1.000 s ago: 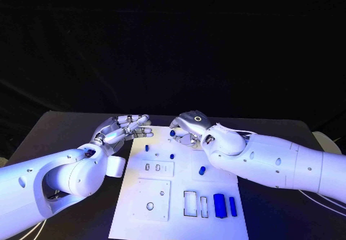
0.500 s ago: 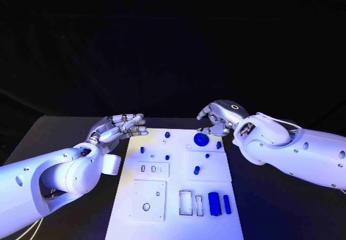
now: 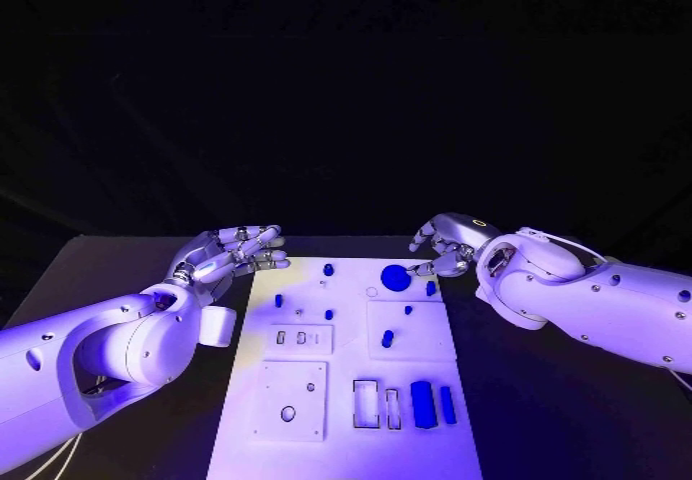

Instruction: Assemble the parts on the task board

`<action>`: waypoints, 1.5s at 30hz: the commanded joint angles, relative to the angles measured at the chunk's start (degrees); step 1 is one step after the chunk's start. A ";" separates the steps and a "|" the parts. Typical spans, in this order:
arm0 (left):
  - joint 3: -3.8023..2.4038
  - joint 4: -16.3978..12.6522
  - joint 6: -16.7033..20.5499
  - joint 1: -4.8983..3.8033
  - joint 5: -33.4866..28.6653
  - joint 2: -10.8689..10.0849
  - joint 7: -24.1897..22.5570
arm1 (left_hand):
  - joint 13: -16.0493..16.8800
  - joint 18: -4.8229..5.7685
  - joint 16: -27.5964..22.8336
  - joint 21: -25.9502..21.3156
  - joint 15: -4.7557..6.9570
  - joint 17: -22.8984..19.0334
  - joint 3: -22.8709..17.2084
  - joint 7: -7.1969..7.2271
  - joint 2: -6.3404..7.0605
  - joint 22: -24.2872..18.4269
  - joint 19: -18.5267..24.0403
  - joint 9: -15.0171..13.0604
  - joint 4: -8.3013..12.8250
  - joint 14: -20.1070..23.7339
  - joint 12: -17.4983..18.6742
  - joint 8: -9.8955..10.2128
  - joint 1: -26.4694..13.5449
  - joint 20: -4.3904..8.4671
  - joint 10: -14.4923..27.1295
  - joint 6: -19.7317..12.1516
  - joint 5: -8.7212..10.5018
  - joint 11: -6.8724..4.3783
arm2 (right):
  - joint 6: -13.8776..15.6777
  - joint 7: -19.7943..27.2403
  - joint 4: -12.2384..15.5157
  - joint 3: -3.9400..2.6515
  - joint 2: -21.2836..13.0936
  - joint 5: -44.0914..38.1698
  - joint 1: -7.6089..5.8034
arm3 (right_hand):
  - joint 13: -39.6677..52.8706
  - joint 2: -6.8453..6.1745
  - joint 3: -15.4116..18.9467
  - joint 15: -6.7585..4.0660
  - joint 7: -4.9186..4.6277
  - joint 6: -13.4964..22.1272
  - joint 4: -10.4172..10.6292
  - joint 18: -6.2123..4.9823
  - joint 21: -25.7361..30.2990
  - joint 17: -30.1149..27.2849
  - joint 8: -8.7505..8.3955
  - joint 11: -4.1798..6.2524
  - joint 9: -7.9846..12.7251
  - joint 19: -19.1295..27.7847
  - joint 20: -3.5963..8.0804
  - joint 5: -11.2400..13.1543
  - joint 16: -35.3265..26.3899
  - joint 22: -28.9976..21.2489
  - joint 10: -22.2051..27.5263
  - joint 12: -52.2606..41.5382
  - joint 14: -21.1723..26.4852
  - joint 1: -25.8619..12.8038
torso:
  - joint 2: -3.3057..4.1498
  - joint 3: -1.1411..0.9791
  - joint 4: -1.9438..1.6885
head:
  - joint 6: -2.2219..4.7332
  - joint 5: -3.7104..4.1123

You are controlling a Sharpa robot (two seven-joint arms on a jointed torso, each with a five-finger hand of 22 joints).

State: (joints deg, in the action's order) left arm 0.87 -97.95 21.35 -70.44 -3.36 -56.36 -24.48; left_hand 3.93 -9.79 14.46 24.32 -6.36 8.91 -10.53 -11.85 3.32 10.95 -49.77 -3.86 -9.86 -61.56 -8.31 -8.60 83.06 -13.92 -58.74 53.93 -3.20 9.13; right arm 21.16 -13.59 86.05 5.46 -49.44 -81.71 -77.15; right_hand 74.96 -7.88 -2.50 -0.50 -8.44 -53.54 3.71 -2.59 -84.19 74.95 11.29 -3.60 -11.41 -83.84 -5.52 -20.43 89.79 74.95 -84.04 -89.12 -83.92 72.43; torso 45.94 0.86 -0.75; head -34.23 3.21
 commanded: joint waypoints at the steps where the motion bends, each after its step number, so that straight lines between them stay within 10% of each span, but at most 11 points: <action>1: -0.03 -0.04 -1.43 -0.05 0.38 0.11 -0.20 | -0.04 -0.64 -0.19 0.28 -0.19 0.06 -0.05 0.07 -0.35 -0.05 0.39 0.03 0.31 0.26 0.41 0.37 0.18 0.17 -0.23 0.30 0.13 -0.05 | -2.06 -0.03 -1.38 0.11 1.08 6.79 0.42 | 14.23 0.08 0.37 0.44 -0.24 0.79 0.07 0.63 -0.23 15.05 0.00 -0.44 0.02 -1.04 -0.42 -0.25 0.21 7.99 -5.28 -0.36 -6.08 0.56 | 0.06 0.05 -0.09 | -0.04 -0.02; 30: -0.03 -0.41 -1.34 -0.05 0.38 -0.15 0.02 | -0.07 -0.64 -0.26 0.31 -0.18 0.07 -0.04 -0.03 -0.33 -0.05 0.42 0.04 0.32 0.27 0.55 0.46 0.10 0.15 -0.19 0.28 0.13 -0.02 | 0.43 -0.06 -4.78 0.36 4.63 6.08 2.23 | 14.18 1.14 -0.02 0.97 -0.74 2.19 -0.08 0.86 -0.97 15.05 0.77 -0.94 -0.15 -1.63 -1.02 -0.78 0.21 9.04 -5.20 -0.33 -6.08 2.40 | 0.49 0.01 -0.33 | -0.23 0.11; 45: -0.03 -0.42 -1.39 -0.05 0.38 -0.26 0.09 | -0.07 -0.64 -0.26 0.31 -0.18 0.07 -0.04 -0.03 -0.33 -0.05 0.42 0.04 0.32 0.27 0.55 0.46 0.10 0.15 -0.19 0.28 0.13 -0.02 | -2.86 -0.60 -5.74 0.36 5.43 4.68 2.53 | 14.48 1.66 -0.49 0.92 -0.56 1.42 -0.32 0.98 -1.35 15.05 1.66 -0.82 -0.41 -1.96 -1.06 -0.96 0.21 9.56 -5.46 -0.52 -6.08 2.96 | 0.50 -0.02 -0.30 | -0.74 0.06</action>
State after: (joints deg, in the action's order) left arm 0.87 -98.23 21.17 -70.44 -3.35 -56.62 -24.15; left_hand 3.93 -9.79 14.46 24.32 -6.36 8.88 -10.53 -11.85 3.32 10.96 -49.77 -3.86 -9.87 -61.56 -8.10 -8.38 83.06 -13.92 -58.74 53.93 -3.20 9.13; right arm 20.14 -13.63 80.36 5.75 -43.99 -75.85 -74.75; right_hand 74.92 -6.13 -2.76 0.10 -8.99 -51.78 3.45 -2.59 -85.31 74.92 12.64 -4.05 -11.74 -84.02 -6.15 -21.19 89.79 74.92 -83.98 -89.34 -84.12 74.76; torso 46.47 0.83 -1.04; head -34.88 3.25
